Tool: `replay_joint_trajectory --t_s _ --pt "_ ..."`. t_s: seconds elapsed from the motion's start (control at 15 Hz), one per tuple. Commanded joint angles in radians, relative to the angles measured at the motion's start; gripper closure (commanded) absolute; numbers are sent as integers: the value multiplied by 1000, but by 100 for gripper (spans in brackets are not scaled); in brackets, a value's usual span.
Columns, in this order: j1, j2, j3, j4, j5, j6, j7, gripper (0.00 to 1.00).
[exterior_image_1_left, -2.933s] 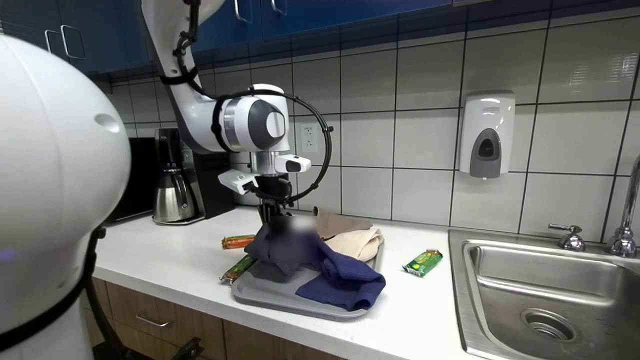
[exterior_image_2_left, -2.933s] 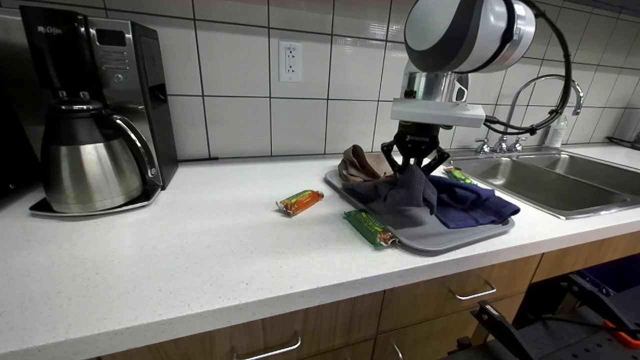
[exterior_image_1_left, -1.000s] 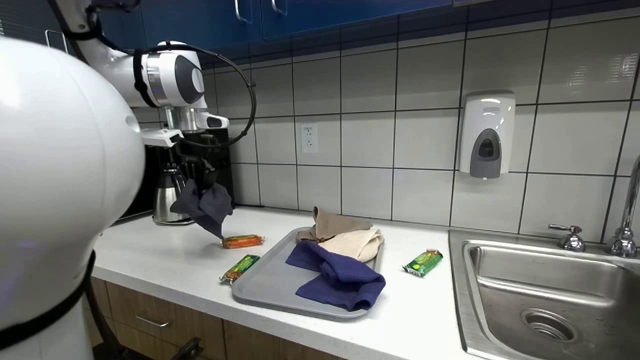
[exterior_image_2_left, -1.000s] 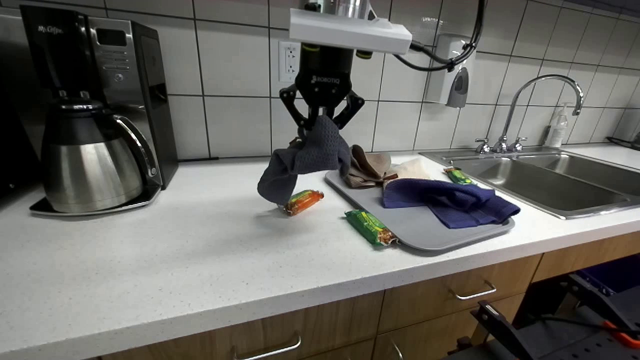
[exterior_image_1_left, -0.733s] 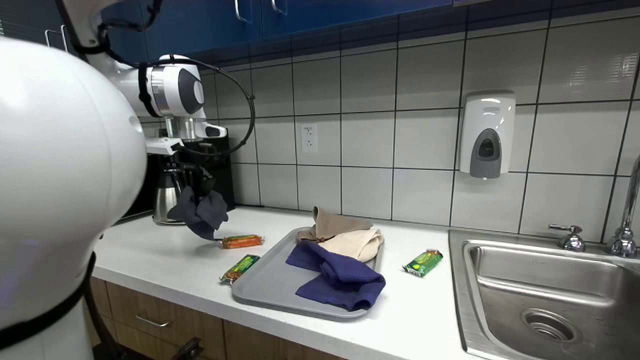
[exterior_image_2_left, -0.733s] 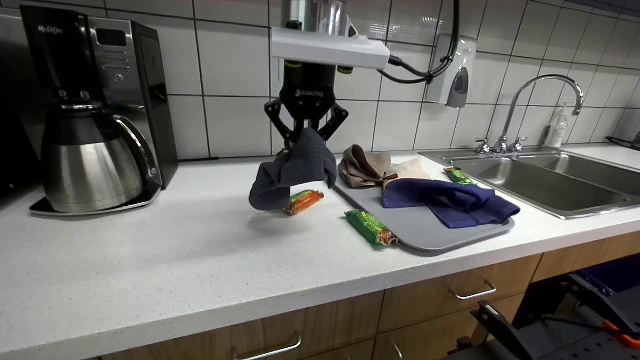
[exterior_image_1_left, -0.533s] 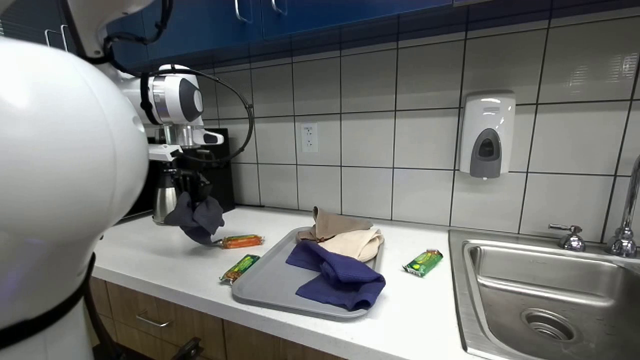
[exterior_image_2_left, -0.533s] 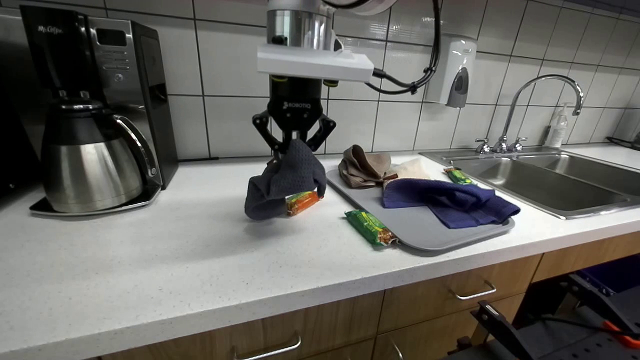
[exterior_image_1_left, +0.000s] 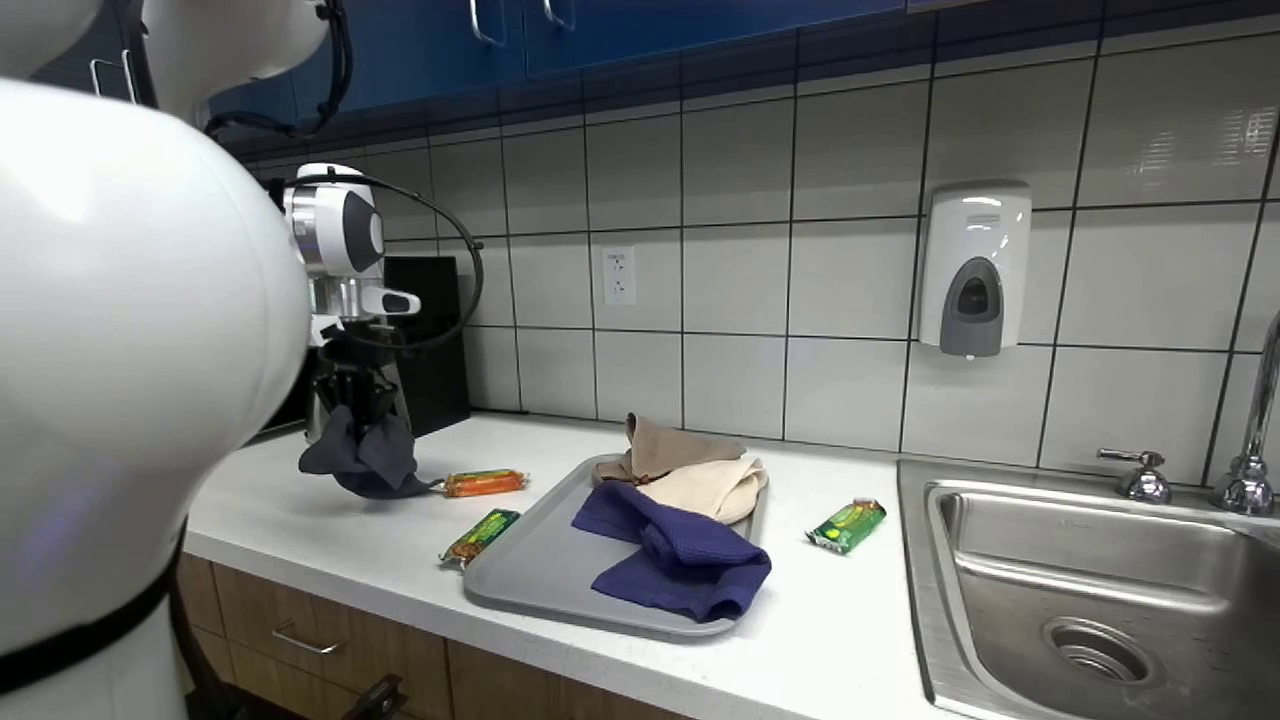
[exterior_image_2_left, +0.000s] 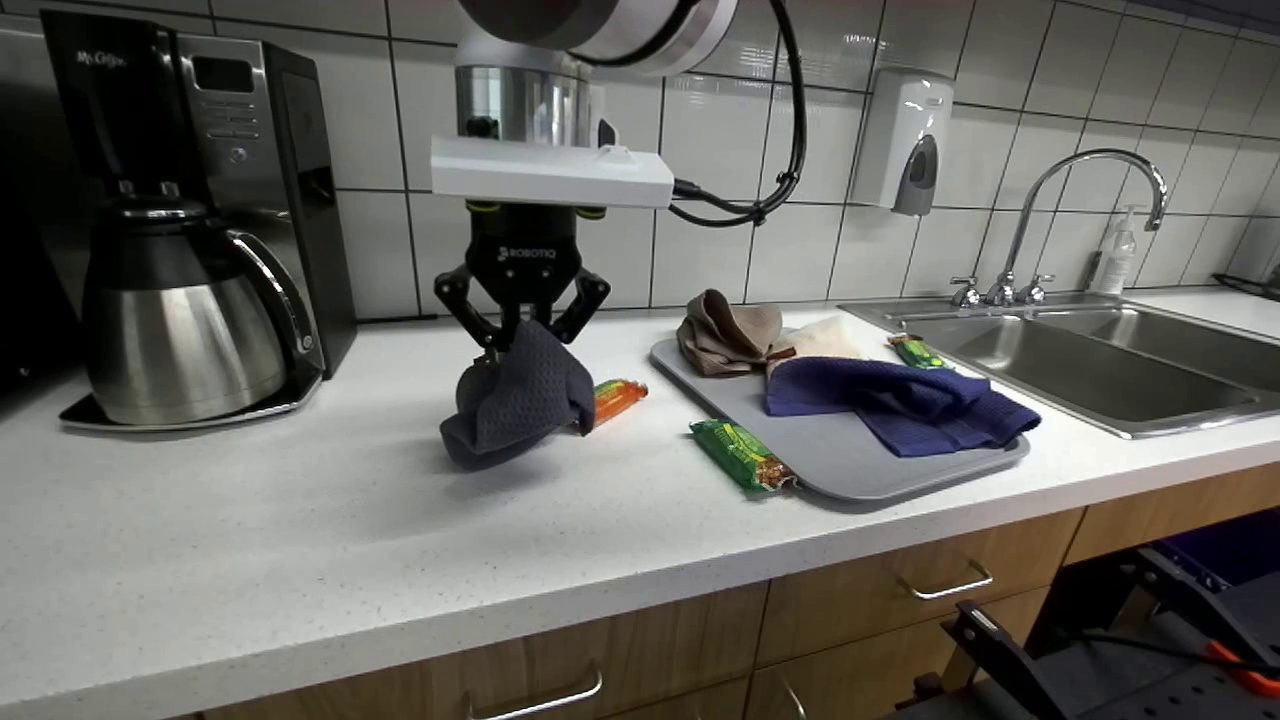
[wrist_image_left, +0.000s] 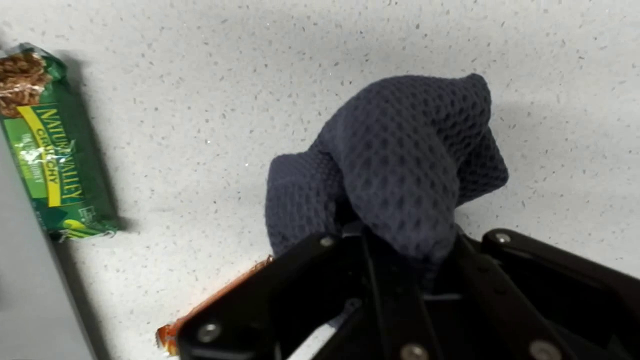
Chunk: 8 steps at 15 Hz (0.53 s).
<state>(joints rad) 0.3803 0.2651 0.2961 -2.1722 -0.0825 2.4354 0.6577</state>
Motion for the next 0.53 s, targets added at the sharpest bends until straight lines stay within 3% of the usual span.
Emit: replay_joint_trajectory --t_s 0.0,0.47 --pt "40 48 -28 52 -16 -36 4 97" --pt "69 93 -61 53 -17 -30 4 97"
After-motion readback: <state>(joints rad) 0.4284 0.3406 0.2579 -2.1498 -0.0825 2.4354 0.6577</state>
